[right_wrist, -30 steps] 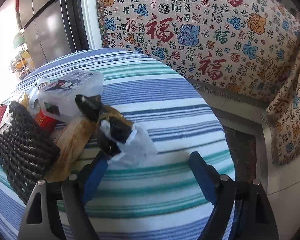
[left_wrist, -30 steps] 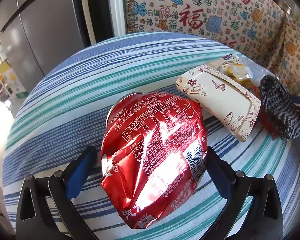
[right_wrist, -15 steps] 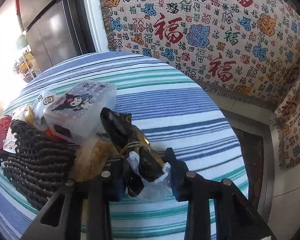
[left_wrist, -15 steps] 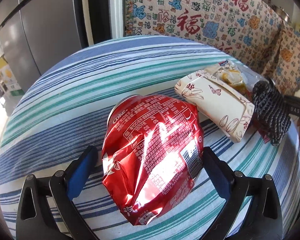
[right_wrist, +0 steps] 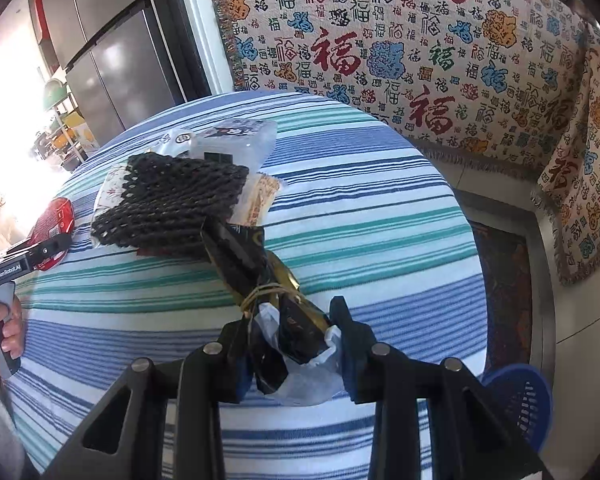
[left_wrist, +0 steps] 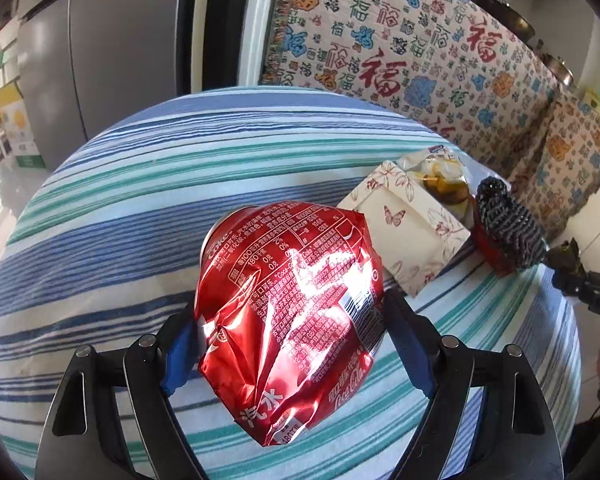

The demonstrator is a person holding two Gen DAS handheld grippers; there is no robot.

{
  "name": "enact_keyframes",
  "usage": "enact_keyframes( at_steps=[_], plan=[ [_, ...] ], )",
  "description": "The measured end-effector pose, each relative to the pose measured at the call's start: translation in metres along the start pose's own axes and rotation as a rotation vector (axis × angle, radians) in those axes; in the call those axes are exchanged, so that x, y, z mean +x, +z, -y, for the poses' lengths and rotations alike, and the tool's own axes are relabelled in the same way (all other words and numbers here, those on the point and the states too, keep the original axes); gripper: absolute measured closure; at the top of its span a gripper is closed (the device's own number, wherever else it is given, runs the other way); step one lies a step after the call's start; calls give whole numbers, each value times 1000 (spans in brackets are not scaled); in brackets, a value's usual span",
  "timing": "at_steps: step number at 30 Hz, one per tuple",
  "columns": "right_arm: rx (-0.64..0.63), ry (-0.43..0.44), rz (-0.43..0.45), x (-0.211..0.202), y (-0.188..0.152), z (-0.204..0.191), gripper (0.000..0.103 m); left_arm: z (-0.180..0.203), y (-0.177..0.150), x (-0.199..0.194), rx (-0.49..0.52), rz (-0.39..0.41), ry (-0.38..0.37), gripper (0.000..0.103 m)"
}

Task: Collect trash
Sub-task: 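Carry both items over the blue wastebasket and open both tools to drop them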

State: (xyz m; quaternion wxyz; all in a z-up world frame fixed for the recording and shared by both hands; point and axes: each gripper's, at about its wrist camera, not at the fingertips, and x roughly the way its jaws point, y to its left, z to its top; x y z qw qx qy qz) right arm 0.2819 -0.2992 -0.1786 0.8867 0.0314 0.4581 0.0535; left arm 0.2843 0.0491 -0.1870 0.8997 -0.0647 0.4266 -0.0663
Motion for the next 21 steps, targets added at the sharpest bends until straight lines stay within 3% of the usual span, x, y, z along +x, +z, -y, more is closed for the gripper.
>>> enact_keyframes(
  at_steps=[10, 16, 21],
  plan=[
    [35, 23, 80, -55, -31, -6, 69, 34, -29, -58, 77, 59, -38, 18],
    [80, -14, 130, -90, -46, 11, 69, 91, -26, -86, 149, 105, -119, 18],
    [138, -81, 179, -134, -67, 47, 69, 154, -19, -96, 219, 116, -209, 18]
  ],
)
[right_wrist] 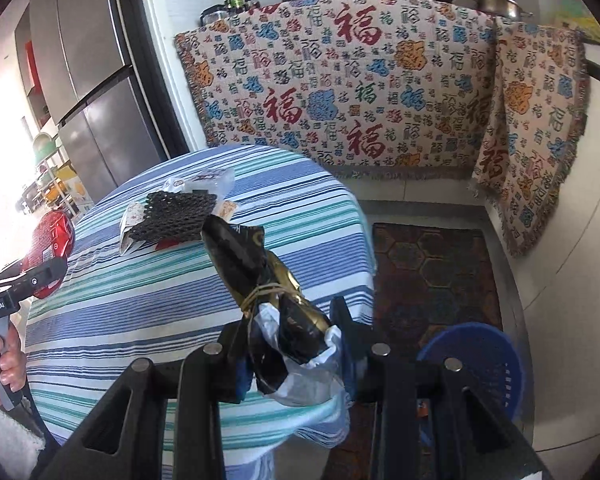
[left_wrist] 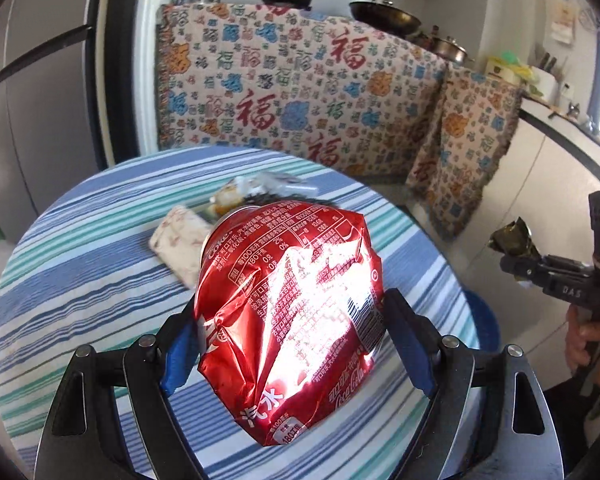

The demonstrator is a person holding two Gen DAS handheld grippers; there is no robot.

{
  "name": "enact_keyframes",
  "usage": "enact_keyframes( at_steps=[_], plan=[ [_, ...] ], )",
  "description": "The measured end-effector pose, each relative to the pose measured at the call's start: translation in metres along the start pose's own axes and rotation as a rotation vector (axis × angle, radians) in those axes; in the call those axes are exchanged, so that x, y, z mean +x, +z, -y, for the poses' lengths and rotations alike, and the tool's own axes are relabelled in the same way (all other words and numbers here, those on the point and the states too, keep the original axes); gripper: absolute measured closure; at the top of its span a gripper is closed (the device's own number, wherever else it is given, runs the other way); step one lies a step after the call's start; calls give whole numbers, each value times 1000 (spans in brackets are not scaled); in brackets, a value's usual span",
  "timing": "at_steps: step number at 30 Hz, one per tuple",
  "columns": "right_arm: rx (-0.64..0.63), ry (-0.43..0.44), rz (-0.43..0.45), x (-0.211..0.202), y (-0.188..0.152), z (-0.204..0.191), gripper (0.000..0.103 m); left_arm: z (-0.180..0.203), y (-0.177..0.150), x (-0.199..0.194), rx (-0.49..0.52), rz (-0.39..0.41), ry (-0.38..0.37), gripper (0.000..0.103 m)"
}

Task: Collect trash
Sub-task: 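Carry both items over the blue wastebasket and open both tools to drop them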

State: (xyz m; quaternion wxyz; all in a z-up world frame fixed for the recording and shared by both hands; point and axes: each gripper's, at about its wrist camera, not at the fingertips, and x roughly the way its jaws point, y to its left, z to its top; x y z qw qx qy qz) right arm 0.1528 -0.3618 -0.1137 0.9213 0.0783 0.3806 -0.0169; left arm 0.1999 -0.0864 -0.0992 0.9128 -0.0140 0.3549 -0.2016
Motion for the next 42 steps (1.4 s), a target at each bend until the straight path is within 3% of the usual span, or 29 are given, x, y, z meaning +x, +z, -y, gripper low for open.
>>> enact_keyframes(
  at_steps=[10, 18, 28, 37, 41, 42],
  plan=[
    [148, -261, 13, -46, -46, 124, 69, 138, 15, 44, 149, -54, -218, 18],
    [261, -323, -19, -46, -80, 189, 69, 230, 9, 100, 224, -137, -352, 18],
    [315, -348, -60, -29, -91, 238, 69, 283, -8, 171, 244, -233, -388, 18],
    [326, -363, -126, -6, -105, 267, 68, 319, -18, 209, 273, -283, -403, 18],
    [312, -358, -130, 0, -109, 269, 65, 329, -19, 223, 279, -300, -413, 16],
    [305, -359, -130, 2, -108, 269, 59, 332, -19, 228, 281, -307, -414, 15]
  ],
)
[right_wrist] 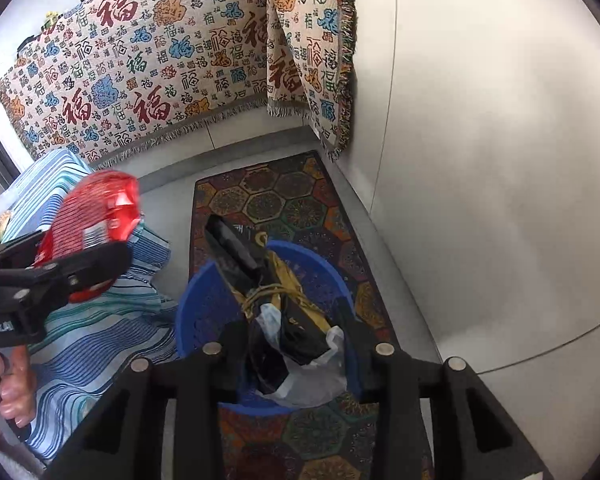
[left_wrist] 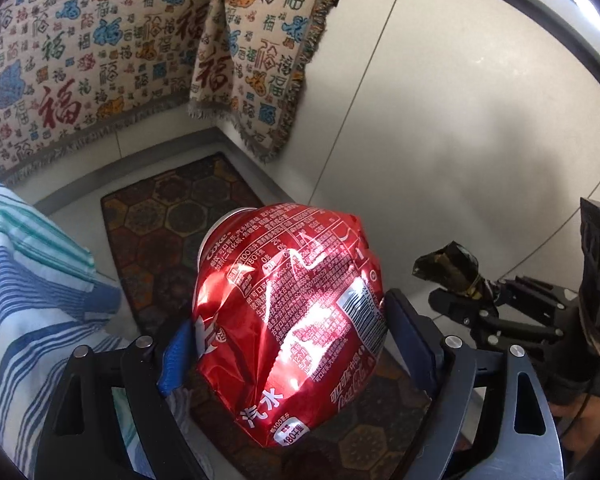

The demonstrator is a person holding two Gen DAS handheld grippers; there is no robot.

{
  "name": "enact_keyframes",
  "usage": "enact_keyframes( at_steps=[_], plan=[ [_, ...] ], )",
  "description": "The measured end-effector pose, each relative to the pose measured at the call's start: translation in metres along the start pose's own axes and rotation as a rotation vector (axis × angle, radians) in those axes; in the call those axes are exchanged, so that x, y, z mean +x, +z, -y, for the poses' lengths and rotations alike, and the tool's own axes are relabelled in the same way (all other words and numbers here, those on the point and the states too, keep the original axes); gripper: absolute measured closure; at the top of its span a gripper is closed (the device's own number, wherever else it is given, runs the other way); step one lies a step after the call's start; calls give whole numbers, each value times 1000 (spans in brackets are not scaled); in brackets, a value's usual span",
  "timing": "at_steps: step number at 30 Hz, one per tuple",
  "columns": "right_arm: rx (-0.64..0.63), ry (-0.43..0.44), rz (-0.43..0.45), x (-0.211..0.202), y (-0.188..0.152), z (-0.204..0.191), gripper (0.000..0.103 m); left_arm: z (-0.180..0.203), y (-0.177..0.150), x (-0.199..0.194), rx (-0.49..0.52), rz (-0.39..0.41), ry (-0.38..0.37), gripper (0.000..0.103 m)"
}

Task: Collect trash
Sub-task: 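Carry both items over the blue wastebasket and open both tools to drop them, then return both tools to the table above the remaining trash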

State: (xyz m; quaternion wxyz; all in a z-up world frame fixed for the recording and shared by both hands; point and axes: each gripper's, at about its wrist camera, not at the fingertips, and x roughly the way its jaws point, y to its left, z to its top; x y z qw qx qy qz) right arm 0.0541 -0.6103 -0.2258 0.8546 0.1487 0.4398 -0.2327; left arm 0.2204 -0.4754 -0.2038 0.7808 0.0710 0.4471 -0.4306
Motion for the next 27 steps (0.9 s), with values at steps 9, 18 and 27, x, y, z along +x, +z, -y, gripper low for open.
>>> enact_keyframes(
  at_steps=[9, 18, 27],
  plan=[
    [-33, 1, 39, -4, 9, -10, 37, -10, 13, 9, -41, 6, -14, 7],
    [-50, -9, 147, -31, 25, -27, 37, -19, -2, -76, -60, 111, 43, 7],
    [-131, 58, 254, -64, 35, -91, 37, -55, -65, -200, -83, 213, 210, 3]
  ],
)
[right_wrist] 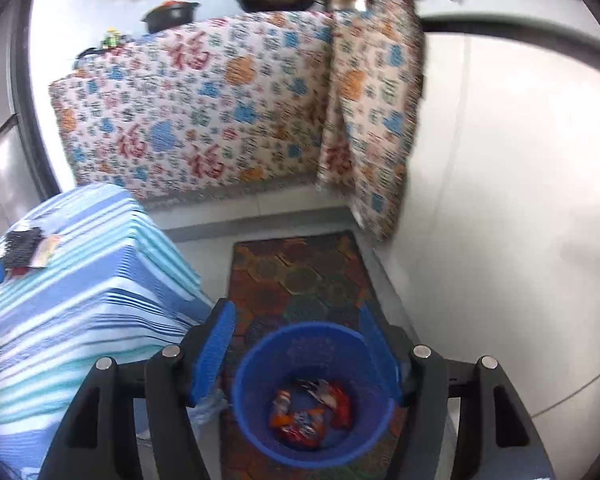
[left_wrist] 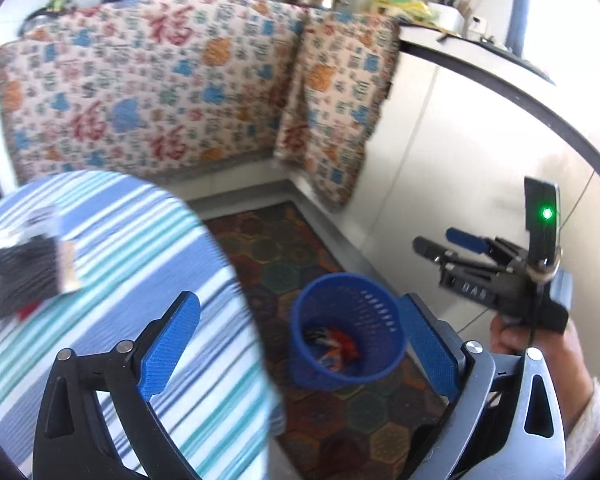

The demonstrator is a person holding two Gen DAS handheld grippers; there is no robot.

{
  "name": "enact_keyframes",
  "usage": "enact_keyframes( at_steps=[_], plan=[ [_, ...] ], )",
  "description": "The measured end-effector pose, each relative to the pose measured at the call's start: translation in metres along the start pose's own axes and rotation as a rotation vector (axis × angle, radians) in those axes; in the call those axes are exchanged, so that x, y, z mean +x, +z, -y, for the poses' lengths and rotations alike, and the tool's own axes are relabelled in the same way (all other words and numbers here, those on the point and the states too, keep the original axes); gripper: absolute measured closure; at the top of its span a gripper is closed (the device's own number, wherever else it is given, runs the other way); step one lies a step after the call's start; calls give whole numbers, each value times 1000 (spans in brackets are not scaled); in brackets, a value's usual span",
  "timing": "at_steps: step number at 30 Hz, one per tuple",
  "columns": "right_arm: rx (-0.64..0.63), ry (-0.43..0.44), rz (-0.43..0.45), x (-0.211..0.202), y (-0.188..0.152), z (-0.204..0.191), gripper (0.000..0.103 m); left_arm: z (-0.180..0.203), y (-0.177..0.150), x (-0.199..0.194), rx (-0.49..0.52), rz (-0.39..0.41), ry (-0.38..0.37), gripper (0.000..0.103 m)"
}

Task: Collect trash
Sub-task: 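Return both tools to the table above the remaining trash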

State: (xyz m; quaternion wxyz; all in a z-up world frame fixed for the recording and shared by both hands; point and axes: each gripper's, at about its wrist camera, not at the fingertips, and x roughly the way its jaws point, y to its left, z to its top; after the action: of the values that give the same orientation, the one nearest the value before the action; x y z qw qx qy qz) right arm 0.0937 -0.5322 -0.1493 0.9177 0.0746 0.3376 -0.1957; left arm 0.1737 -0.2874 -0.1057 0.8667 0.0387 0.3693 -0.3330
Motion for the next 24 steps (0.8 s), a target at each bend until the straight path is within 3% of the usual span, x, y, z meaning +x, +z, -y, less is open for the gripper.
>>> enact_keyframes(
  at_steps=[11, 18, 24],
  plan=[
    [-198, 188, 35, -12, 5, -157, 36, -152, -83, -56, -126, -73, 341, 3],
    [-356, 325, -48, 2, -28, -270, 36, -230, -104, -56, -225, -104, 441, 3],
    [-452, 339, -133, 25, -54, -317, 36, -264, -115, -51, -280, -155, 452, 3]
  ],
)
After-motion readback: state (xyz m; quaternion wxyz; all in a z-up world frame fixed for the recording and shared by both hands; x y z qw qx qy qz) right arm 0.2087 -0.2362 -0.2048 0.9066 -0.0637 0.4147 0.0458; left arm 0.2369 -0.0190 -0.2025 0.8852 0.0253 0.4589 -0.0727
